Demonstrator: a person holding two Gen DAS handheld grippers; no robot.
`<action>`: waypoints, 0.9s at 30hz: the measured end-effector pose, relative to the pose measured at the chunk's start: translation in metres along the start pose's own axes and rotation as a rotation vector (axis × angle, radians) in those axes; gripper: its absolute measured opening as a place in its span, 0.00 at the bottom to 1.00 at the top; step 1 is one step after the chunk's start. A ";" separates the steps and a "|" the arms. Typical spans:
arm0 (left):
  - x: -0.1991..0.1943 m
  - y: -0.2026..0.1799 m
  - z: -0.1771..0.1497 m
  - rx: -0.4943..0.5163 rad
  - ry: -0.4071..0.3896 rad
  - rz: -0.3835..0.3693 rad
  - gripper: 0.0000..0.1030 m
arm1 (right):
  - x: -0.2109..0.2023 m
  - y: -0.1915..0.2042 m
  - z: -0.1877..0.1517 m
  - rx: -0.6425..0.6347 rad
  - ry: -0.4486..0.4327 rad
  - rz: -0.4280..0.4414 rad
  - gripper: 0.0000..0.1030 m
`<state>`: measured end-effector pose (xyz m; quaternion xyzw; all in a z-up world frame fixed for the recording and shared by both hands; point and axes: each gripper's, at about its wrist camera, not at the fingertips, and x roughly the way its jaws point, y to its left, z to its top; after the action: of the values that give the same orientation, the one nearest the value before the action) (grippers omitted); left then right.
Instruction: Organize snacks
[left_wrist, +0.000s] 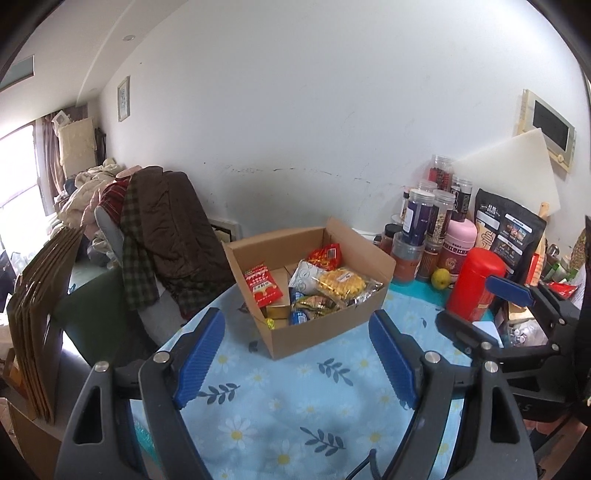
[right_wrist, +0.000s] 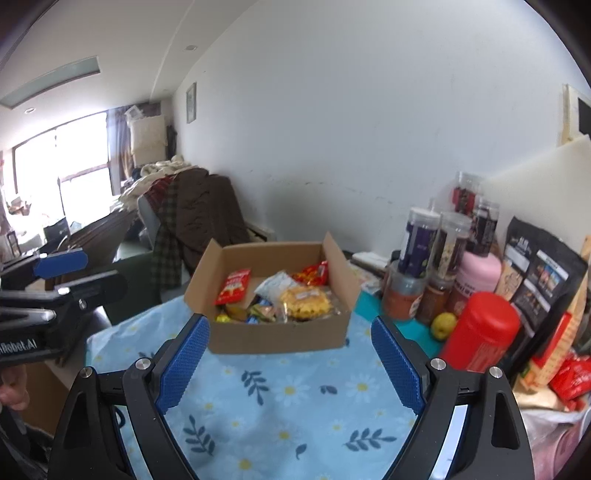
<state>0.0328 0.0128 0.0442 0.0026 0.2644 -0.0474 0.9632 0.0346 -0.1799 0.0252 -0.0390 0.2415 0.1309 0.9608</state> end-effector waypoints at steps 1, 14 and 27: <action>-0.001 0.000 -0.001 -0.003 -0.001 0.003 0.78 | 0.000 0.002 0.000 -0.008 -0.001 -0.004 0.88; 0.000 0.009 -0.011 -0.050 0.002 0.037 0.78 | -0.003 0.014 -0.004 -0.038 0.010 0.040 0.88; 0.007 0.015 -0.015 -0.063 0.023 0.050 0.78 | -0.002 0.016 -0.005 -0.041 0.012 0.042 0.87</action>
<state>0.0328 0.0277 0.0274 -0.0205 0.2768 -0.0151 0.9606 0.0262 -0.1658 0.0219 -0.0544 0.2455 0.1559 0.9552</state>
